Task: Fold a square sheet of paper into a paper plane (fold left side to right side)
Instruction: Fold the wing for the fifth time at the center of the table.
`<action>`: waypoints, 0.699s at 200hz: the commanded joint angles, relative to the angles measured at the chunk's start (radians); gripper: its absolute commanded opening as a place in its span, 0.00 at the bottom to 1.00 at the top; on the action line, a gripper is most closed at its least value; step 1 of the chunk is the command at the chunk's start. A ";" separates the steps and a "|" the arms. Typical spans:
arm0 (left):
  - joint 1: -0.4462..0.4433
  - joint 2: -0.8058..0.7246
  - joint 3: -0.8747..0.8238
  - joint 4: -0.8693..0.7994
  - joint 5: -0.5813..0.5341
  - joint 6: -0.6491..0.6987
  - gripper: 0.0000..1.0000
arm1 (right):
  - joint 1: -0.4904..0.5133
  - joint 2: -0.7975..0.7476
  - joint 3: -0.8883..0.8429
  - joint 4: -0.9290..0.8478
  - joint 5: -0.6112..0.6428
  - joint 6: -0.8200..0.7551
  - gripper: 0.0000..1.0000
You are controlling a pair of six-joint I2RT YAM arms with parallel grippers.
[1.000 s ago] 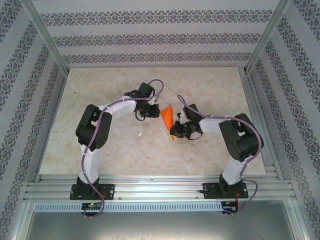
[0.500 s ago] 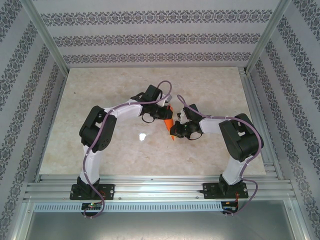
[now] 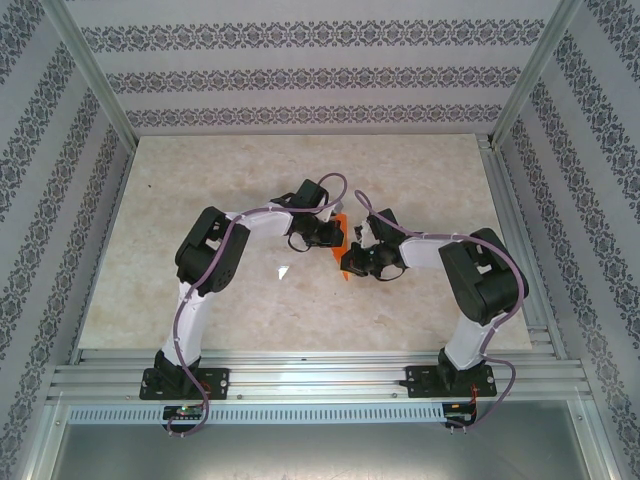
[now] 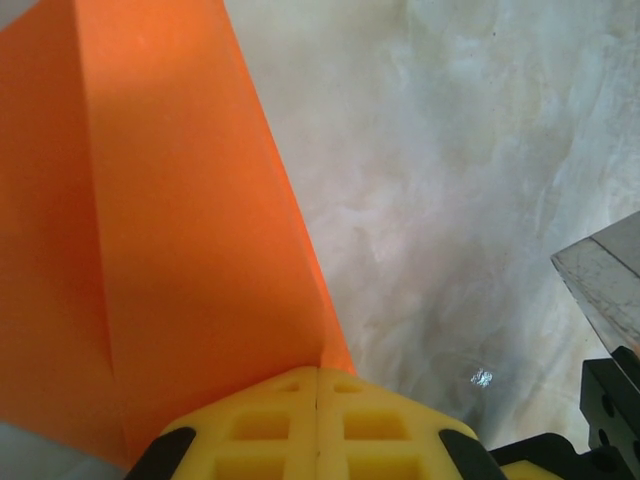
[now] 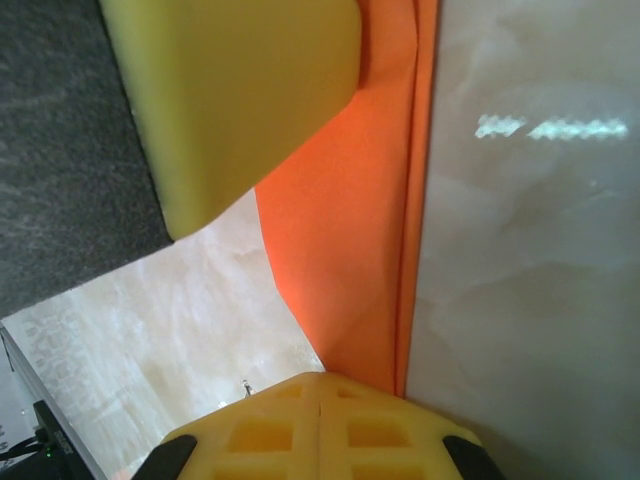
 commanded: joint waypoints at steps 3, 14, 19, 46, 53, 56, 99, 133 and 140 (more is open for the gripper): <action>-0.006 0.050 -0.017 -0.020 -0.095 0.037 0.01 | -0.023 -0.062 -0.013 -0.098 0.005 0.001 0.04; -0.005 0.047 -0.025 -0.026 -0.105 0.045 0.01 | -0.039 -0.082 0.005 -0.088 -0.002 -0.001 0.04; -0.005 0.046 -0.028 -0.026 -0.108 0.046 0.01 | -0.043 -0.086 0.009 -0.078 -0.004 0.000 0.04; -0.005 0.045 -0.032 -0.028 -0.114 0.049 0.00 | -0.050 -0.059 0.041 0.010 -0.003 0.013 0.03; -0.005 0.045 -0.032 -0.029 -0.114 0.051 0.00 | -0.047 -0.045 0.044 0.043 -0.001 0.018 0.02; -0.006 0.045 -0.032 -0.029 -0.113 0.051 0.00 | -0.048 -0.039 0.046 0.055 -0.001 0.021 0.02; -0.005 0.043 -0.033 -0.043 -0.125 0.064 0.00 | -0.034 0.053 0.083 0.136 0.019 0.011 0.01; -0.005 0.047 -0.029 -0.048 -0.129 0.063 0.00 | -0.032 0.096 0.078 0.078 0.048 -0.036 0.00; -0.005 0.047 -0.029 -0.048 -0.131 0.065 0.00 | -0.028 0.095 0.067 0.059 0.053 -0.052 0.00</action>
